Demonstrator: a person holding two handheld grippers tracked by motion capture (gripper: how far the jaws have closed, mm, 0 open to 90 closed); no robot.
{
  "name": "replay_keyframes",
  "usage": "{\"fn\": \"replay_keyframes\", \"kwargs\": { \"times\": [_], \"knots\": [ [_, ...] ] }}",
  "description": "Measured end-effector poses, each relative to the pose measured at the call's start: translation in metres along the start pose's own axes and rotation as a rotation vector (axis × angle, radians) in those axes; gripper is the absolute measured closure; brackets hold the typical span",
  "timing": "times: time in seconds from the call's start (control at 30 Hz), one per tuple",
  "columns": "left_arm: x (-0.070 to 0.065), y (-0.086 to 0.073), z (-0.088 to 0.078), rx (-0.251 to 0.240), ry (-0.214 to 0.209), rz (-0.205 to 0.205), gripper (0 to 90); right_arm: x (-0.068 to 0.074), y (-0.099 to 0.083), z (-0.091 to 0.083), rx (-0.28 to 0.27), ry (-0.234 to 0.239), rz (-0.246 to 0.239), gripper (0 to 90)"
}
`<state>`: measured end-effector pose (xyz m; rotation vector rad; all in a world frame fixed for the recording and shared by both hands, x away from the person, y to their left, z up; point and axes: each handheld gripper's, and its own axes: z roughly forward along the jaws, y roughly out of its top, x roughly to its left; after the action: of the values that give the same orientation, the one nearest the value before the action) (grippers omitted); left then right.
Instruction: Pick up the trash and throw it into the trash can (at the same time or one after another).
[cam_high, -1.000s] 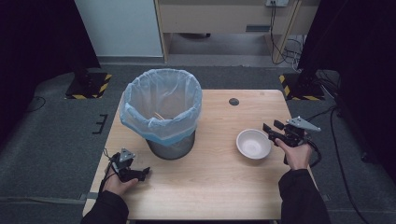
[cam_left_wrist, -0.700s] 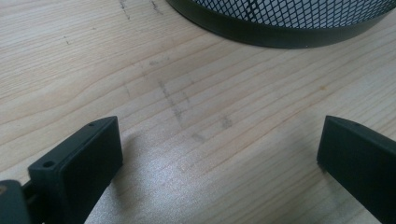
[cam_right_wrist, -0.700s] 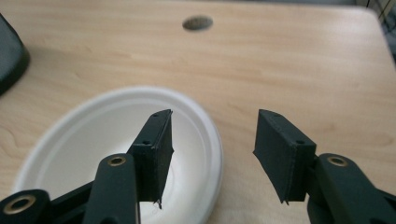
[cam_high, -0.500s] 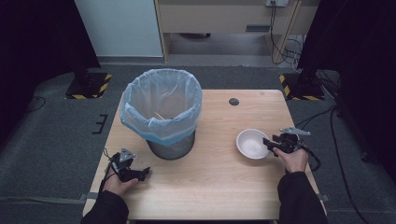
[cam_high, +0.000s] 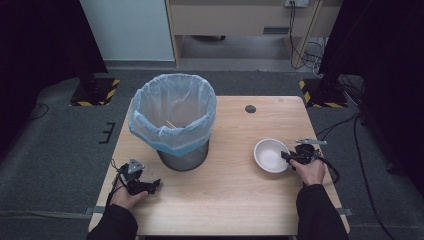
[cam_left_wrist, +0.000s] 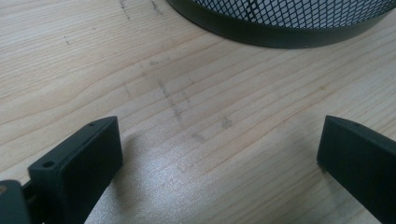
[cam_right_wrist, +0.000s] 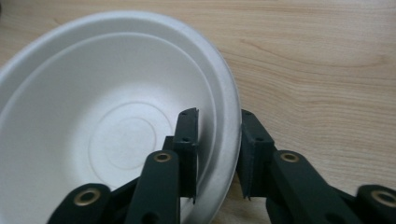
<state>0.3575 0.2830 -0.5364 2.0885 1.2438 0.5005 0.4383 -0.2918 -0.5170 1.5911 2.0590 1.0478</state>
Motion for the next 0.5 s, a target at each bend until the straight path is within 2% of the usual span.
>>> {"fn": "replay_keyframes", "kwargs": {
  "times": [0.07,0.17,0.23,0.5],
  "knots": [
    [0.000,0.000,0.000,0.000,0.000,0.000,0.0,0.002,0.002,-0.003,-0.005,0.011,0.020,78.3],
    [0.000,0.000,0.000,0.000,0.000,0.000,0.0,0.004,0.005,-0.006,-0.012,0.013,0.019,79.6],
    [0.000,0.000,0.000,0.000,0.000,0.000,0.0,0.009,0.012,-0.013,-0.039,0.033,0.032,82.0],
    [0.000,0.000,0.000,0.000,0.000,0.000,0.0,0.016,0.025,-0.030,-0.110,0.050,0.017,83.2]
  ]
}}
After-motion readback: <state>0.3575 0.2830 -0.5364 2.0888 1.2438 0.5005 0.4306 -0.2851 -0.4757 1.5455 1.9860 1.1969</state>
